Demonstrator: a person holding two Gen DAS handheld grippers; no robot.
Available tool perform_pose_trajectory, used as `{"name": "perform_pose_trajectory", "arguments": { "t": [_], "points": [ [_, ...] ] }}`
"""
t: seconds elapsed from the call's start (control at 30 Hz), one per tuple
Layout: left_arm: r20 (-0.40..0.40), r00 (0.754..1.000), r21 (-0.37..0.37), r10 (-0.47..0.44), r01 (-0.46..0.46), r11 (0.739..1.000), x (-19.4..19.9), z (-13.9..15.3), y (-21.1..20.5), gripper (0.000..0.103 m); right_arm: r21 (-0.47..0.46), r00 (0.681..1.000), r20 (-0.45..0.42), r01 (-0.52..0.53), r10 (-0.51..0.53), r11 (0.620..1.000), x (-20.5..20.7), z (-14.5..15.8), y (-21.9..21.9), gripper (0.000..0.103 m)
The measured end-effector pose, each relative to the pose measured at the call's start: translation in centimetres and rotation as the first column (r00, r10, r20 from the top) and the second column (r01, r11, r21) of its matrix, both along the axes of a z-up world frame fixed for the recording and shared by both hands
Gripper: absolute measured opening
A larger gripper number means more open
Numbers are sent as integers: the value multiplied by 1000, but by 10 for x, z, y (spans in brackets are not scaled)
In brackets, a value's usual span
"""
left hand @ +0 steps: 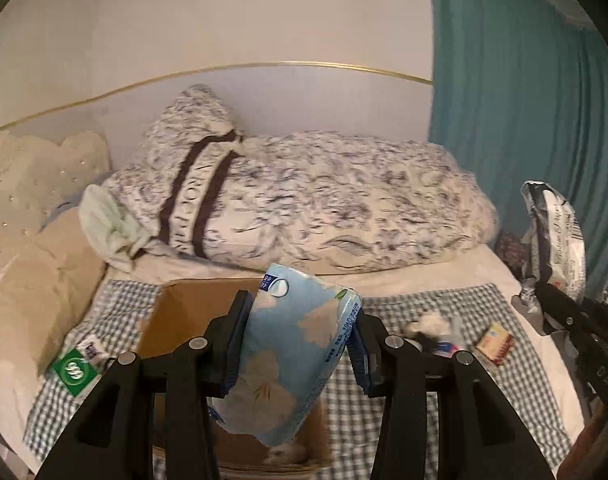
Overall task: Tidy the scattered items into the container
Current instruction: 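Lift and carry the tissue pack and white pouch over the cardboard box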
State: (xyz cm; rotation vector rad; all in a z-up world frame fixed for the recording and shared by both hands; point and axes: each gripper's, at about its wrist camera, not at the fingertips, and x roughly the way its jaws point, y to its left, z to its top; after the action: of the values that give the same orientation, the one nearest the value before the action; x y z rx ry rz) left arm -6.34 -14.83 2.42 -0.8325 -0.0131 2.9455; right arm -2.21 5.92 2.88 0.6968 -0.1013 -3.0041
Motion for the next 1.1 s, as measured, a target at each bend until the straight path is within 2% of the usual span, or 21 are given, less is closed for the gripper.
{"name": "perform_pose_trajectory", "arguments": {
  "t": [0.13, 0.33, 0.53, 0.87, 1.1],
  "points": [
    [6, 999, -22, 47, -47, 999, -6, -7, -28, 45, 15, 999, 8, -51, 50, 999, -11, -3, -33, 23],
    [35, 997, -40, 63, -61, 997, -14, -18, -53, 45, 26, 990, 43, -138, 137, 990, -28, -12, -80, 23],
    [104, 991, -38, 83, -80, 996, -25, -40, -75, 45, 23, 977, 81, -200, 198, 979, -46, -29, -121, 24],
    [164, 979, -45, 119, -113, 993, -41, -66, -102, 45, 20, 958, 169, -237, 231, 971, -72, -56, -155, 24],
    [279, 954, -28, 109, -106, 994, -60, -98, -116, 46, 26, 928, 261, -281, 264, 959, -90, -81, -175, 24]
  ]
}}
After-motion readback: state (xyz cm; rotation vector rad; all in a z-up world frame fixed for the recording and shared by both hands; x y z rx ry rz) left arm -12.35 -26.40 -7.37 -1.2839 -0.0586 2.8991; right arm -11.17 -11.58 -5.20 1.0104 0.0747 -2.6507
